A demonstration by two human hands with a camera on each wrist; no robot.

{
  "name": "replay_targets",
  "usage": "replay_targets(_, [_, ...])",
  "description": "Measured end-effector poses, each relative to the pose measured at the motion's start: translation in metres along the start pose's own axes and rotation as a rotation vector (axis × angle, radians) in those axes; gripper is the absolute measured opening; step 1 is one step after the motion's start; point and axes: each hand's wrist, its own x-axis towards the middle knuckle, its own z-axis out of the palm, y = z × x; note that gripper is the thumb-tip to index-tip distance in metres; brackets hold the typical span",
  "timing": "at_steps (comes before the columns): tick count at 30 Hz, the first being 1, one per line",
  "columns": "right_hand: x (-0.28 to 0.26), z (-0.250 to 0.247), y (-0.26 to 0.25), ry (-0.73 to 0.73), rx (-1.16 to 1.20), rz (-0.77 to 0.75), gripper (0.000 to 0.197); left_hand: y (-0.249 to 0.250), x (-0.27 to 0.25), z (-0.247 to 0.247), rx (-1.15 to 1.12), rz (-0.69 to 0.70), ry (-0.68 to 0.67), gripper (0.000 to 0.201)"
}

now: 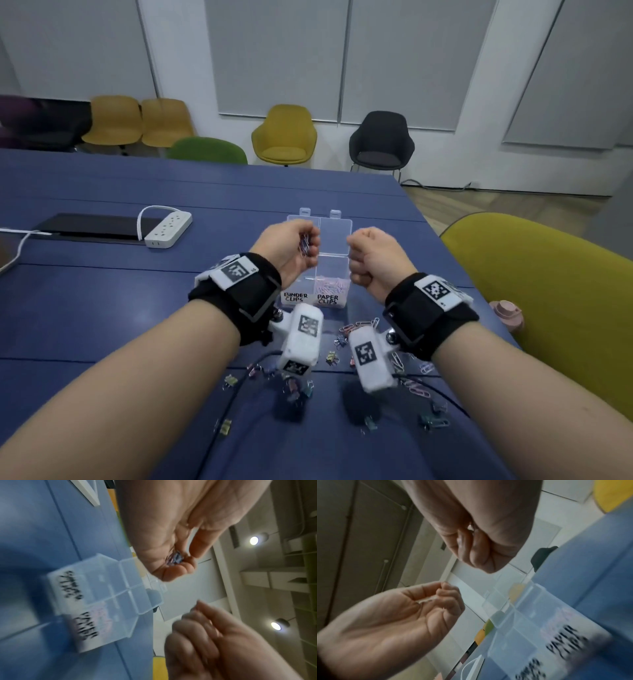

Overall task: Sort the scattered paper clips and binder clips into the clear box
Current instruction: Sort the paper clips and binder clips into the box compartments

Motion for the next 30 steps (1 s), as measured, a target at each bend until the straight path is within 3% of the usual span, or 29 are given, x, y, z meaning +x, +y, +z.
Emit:
replay_targets(2, [0.025,0.008,-0.004,0.078,-0.127,-0.094,0.031,0.003,0.017,0.009,-0.058,0.063,0.042,0.031])
replay_targets(5, [0.060,0.017,0.004,0.144,-0.405,-0.193,0.019,-0.008,0.041,0.020,-0.045,0.024,0.057,0.035])
replay_targets(9, [0.086,0.016,0.020,0.173,-0.575,-0.235,0.027,-0.021,0.059,0.020,0.046,-0.049,0.043,0.054])
replay_targets(13, [0.093,0.012,0.028,0.087,-0.518,-0.224,0.028,-0.030,0.064,0.006,0.070,-0.056,0.060,0.063])
replay_targets(16, [0.087,0.007,0.032,-0.029,-0.456,-0.146,0.034,-0.035,0.062,-0.003,0.109,0.018,0.137,0.051])
replay_targets(19, [0.077,-0.003,0.032,-0.014,-0.391,-0.125,0.038,-0.037,0.057,-0.009,0.253,0.131,0.216,0.039])
replay_targets(24, [0.046,-0.039,0.022,0.029,-0.337,-0.106,0.024,-0.041,0.034,-0.007,0.346,0.198,0.110,0.023])
replay_targets(27, [0.028,-0.080,0.024,0.012,-0.677,-0.099,0.015,-0.046,0.018,-0.002,0.528,0.216,0.000,0.014])
replay_targets(30, [0.008,-0.116,0.027,-0.183,-1.116,0.035,0.012,-0.055,0.010,0.008,0.788,0.173,-0.130,0.009])
